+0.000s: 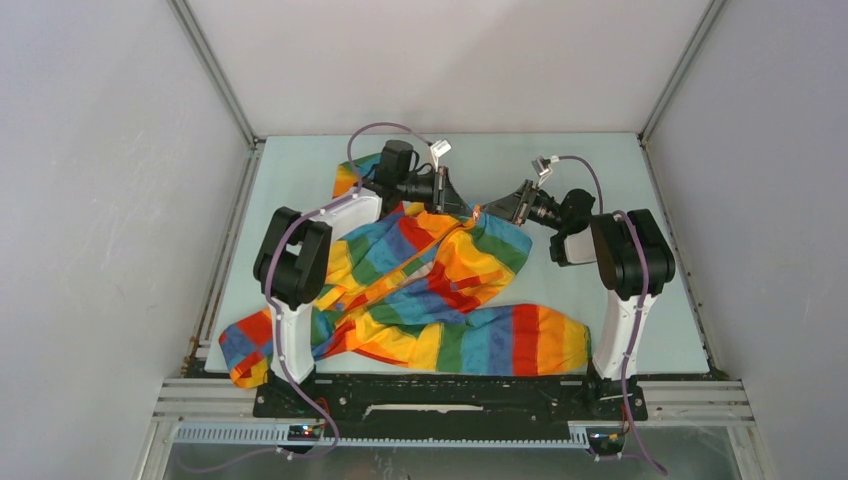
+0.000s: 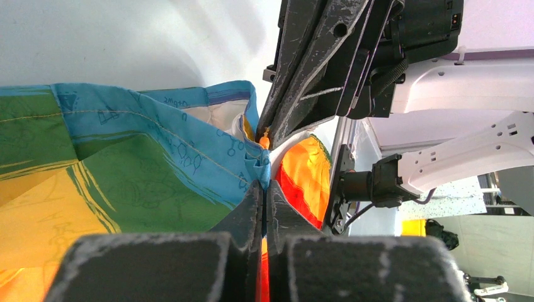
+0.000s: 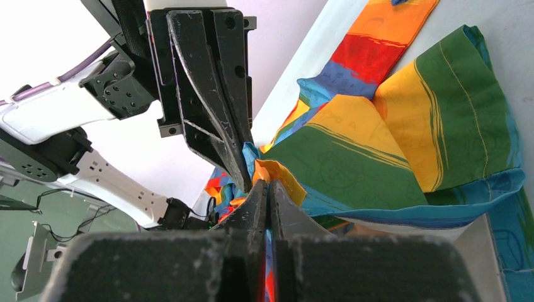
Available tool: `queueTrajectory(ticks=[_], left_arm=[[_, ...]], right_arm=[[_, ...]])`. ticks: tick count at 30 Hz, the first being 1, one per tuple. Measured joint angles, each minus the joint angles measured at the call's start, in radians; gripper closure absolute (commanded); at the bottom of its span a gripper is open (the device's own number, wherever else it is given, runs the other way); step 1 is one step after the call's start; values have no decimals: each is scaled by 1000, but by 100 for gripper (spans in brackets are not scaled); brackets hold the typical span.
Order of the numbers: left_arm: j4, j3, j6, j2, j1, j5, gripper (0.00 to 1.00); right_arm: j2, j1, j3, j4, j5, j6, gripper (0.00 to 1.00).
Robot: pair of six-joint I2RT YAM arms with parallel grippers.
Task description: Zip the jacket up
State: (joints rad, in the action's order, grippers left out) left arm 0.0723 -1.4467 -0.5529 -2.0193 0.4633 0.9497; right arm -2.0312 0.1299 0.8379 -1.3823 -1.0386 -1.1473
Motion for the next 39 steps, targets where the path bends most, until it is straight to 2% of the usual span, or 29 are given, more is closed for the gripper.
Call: queueTrajectory(ticks=[3,8,13,14,15,16,19,21,23,26,28,33,39], left_arm=[[-2,0,0,0,0,-1,97],[-4,10,1,12,0,-10,60],[56,109,-61,81,-13,-38,46],[63,129,-77,100,-17,-53,32],[68,143,-85,115,-20,-63,24],[78,163,-102,135,-22,-83,22],[88,234,-147,216,-26,-166,22],[88,287,-169,281,-26,-233,26],[87,356,-208,367,-17,-349,35],[86,419,-277,455,8,-463,38],[121,453,-348,483,38,-508,45],[317,552,-612,455,119,-569,52],[534,564,-839,314,159,-622,54]], right_arm=[[0,0,0,-2,0,0,100],[1,1,0,-24,0,-10,100],[3,9,0,-50,0,-18,100],[4,13,0,-53,0,-21,100],[5,14,0,-56,0,-23,100],[6,14,0,-56,0,-23,100],[10,13,0,-58,5,-23,100],[13,12,0,-59,10,-23,100],[14,12,0,-62,15,-23,100],[14,12,0,-63,17,-23,100],[14,12,0,-64,19,-23,100],[18,12,0,-64,21,-23,100],[19,12,0,-64,23,-23,100]])
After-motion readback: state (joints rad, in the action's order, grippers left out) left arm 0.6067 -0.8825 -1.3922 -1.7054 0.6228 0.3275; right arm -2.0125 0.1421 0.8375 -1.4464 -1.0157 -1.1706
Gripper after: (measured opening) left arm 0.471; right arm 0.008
